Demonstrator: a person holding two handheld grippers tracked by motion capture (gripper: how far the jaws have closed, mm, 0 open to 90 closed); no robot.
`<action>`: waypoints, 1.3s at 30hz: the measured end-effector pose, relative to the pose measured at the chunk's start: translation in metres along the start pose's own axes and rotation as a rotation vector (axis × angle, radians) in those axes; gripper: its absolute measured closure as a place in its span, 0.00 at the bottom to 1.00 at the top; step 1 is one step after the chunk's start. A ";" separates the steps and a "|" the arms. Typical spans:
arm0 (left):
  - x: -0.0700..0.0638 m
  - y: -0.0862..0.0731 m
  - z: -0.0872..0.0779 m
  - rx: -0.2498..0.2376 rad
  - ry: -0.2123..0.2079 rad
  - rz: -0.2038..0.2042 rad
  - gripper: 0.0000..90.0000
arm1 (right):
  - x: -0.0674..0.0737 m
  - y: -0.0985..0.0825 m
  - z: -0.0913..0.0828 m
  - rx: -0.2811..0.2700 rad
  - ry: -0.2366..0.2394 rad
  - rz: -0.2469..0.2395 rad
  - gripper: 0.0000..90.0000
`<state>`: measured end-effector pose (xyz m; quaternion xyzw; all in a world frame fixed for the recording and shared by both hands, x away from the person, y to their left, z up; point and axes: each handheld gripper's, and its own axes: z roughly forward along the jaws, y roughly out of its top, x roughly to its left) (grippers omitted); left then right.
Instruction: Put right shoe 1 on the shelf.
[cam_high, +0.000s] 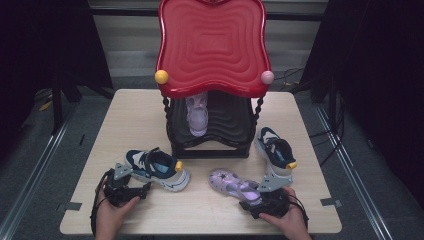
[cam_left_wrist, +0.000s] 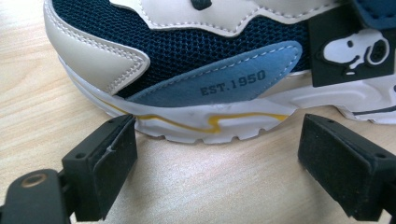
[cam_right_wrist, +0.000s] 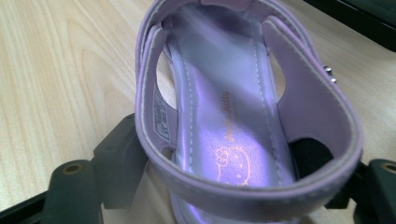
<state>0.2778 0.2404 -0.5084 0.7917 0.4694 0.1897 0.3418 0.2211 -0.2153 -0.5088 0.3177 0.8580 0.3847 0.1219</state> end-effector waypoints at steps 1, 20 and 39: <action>0.000 0.000 0.000 0.000 0.000 0.000 0.13 | 0.000 0.000 0.000 -0.003 0.000 -0.002 0.31; 0.000 0.000 0.000 -0.002 0.004 -0.002 0.13 | 0.008 -0.001 -0.001 -0.014 -0.036 0.046 0.33; 0.000 0.000 0.000 -0.001 0.003 -0.002 0.13 | 0.006 -0.001 -0.002 -0.027 -0.039 0.073 0.42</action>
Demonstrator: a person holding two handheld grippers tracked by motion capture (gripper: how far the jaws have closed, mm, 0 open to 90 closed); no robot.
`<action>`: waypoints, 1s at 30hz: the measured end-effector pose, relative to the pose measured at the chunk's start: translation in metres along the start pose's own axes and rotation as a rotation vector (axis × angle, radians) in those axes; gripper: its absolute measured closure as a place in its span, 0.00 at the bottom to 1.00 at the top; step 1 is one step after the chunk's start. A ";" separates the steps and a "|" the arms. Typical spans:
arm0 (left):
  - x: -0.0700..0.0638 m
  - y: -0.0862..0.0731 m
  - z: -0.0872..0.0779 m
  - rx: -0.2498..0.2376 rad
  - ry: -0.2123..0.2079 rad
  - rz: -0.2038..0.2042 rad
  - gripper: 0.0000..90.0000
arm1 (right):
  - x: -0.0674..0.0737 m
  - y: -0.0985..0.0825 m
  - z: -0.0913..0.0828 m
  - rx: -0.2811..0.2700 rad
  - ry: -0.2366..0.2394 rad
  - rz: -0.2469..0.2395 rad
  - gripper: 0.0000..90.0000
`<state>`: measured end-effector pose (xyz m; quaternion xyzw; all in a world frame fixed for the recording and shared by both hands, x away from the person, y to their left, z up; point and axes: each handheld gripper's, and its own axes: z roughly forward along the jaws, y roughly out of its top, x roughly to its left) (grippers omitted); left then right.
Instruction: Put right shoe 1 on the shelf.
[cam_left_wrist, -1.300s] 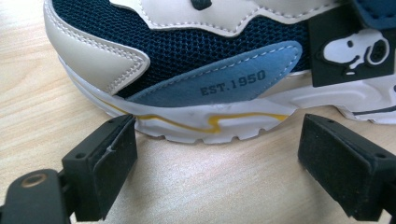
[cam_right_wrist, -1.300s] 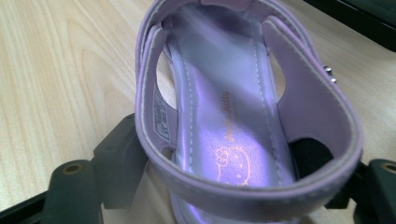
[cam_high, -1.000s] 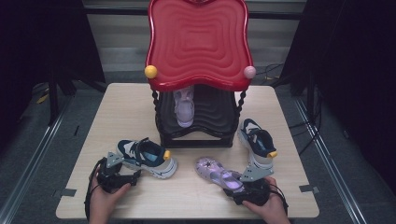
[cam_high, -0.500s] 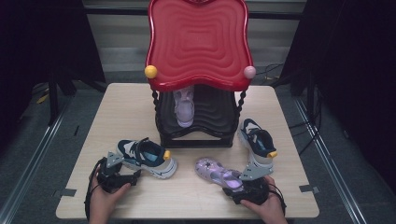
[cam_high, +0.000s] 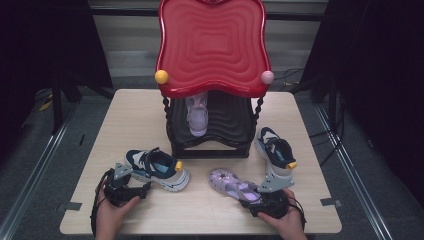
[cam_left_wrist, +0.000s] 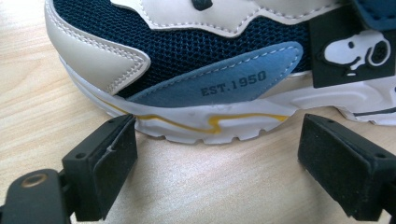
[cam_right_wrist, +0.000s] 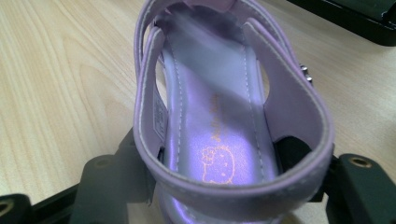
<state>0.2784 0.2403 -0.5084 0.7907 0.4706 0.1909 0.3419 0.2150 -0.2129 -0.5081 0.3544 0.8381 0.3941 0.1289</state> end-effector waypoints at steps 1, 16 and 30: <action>0.000 0.000 0.000 0.000 0.000 0.000 0.13 | 0.000 0.000 0.000 0.000 0.002 0.001 0.42; 0.000 0.000 0.000 0.001 0.001 0.001 0.13 | -0.004 -0.001 -0.016 -0.073 -0.028 0.043 0.42; 0.000 0.000 0.000 0.000 0.000 0.000 0.13 | 0.002 0.017 -0.039 -0.167 -0.123 0.073 0.42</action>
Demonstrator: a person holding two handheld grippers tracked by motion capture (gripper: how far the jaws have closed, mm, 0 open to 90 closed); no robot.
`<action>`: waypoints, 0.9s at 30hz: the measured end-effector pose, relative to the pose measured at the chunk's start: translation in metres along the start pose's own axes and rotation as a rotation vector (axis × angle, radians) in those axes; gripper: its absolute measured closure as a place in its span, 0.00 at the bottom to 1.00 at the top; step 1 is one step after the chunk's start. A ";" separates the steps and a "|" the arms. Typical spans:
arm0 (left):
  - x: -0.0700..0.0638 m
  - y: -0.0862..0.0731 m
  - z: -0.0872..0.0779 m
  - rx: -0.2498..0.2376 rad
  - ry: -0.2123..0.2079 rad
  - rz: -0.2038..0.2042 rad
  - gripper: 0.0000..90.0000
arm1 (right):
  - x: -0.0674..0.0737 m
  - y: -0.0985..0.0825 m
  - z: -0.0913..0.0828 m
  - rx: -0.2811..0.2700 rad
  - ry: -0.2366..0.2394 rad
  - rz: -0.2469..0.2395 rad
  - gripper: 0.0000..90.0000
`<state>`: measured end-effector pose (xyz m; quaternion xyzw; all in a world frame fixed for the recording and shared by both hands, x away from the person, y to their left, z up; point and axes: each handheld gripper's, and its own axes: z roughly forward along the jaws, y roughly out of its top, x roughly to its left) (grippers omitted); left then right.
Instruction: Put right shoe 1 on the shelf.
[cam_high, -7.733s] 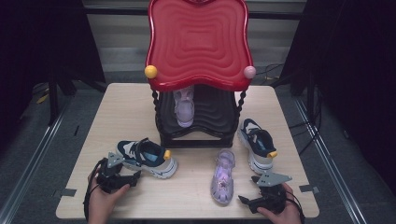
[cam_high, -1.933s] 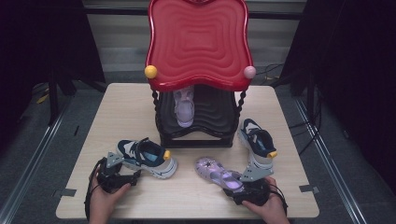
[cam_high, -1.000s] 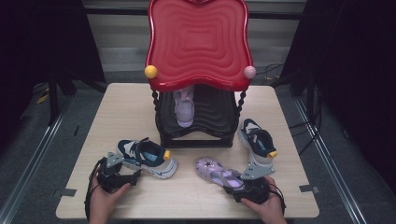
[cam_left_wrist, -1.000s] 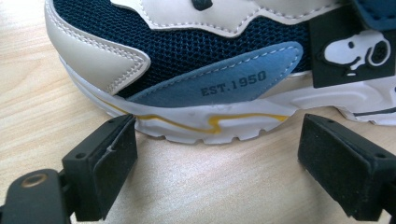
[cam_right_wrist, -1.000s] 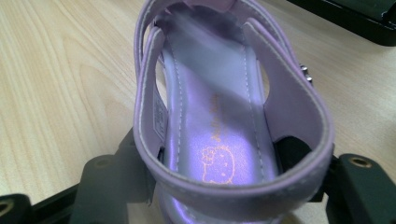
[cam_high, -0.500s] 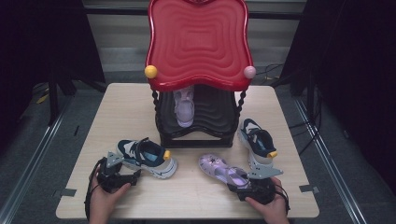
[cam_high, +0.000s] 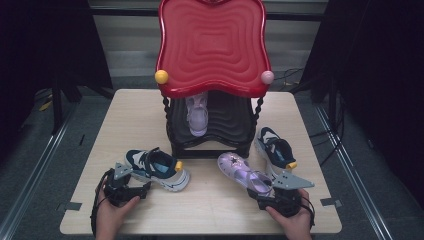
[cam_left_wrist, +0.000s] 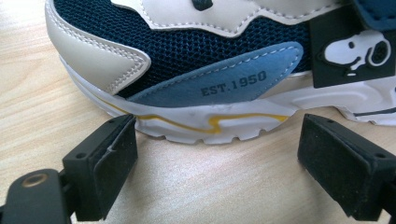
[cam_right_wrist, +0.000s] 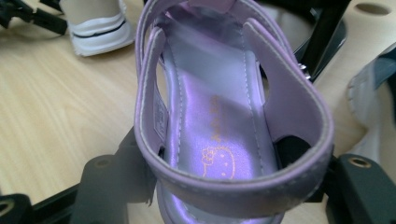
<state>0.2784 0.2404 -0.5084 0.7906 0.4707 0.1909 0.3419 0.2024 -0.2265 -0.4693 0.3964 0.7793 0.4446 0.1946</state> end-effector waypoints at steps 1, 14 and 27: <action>0.000 0.000 0.000 0.000 0.000 0.000 0.13 | 0.002 0.002 0.000 -0.006 -0.013 -0.005 0.42; 0.000 0.000 0.000 0.000 0.000 0.000 0.13 | 0.008 0.022 -0.002 -0.066 -0.144 0.046 0.42; 0.000 0.000 0.000 0.000 0.000 0.000 0.13 | 0.016 0.039 0.000 -0.155 -0.182 0.061 0.42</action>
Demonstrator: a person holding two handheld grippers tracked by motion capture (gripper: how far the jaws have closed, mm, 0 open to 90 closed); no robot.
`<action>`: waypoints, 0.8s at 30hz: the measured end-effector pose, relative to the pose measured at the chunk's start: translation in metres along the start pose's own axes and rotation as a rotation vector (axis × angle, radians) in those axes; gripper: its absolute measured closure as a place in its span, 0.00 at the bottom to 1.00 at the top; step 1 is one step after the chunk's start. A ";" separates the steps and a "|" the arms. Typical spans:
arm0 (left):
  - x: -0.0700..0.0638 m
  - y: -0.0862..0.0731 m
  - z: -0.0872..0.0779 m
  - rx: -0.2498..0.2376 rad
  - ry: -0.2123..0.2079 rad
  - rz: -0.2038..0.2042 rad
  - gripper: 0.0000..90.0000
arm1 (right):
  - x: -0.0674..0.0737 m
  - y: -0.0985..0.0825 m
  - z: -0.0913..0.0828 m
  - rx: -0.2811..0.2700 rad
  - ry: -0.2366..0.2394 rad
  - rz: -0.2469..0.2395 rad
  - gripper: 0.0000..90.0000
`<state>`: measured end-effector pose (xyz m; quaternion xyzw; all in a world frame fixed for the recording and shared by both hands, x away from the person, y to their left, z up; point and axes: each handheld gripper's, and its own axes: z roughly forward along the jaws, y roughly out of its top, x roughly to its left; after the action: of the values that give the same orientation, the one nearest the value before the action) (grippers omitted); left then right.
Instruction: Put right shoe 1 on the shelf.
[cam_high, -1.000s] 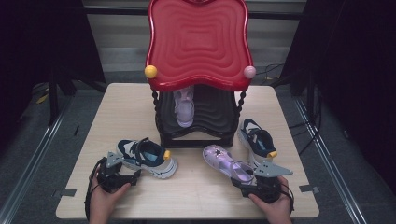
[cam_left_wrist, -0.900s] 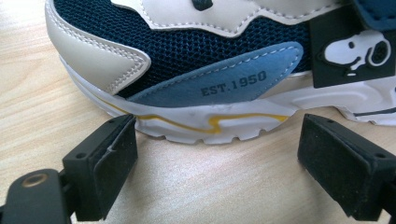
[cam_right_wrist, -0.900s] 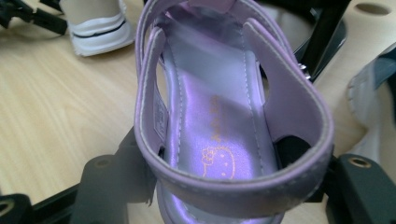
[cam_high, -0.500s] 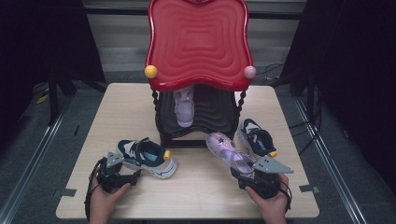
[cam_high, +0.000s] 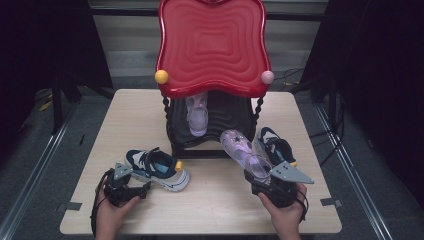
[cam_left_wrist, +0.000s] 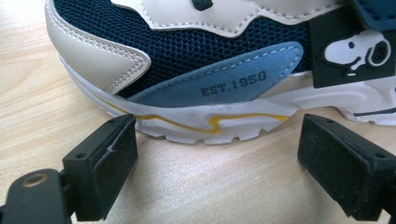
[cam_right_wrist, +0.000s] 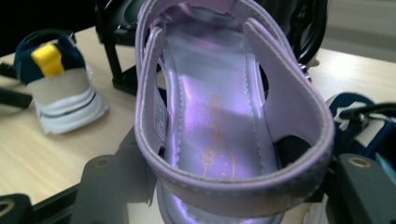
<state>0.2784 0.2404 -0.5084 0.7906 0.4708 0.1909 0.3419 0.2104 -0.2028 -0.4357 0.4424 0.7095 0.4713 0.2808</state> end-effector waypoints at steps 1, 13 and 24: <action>0.000 0.000 0.000 0.000 0.000 0.000 0.13 | 0.001 0.002 0.001 -0.004 -0.007 -0.002 0.42; 0.000 0.000 0.000 0.000 0.000 0.000 0.13 | 0.014 0.017 0.028 -0.047 -0.126 0.054 0.42; 0.000 0.000 0.000 0.000 0.000 0.000 0.13 | 0.025 0.026 0.053 -0.090 -0.205 0.065 0.42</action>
<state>0.2784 0.2404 -0.5084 0.7906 0.4707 0.1910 0.3419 0.2515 -0.1537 -0.4325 0.4979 0.6403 0.4639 0.3562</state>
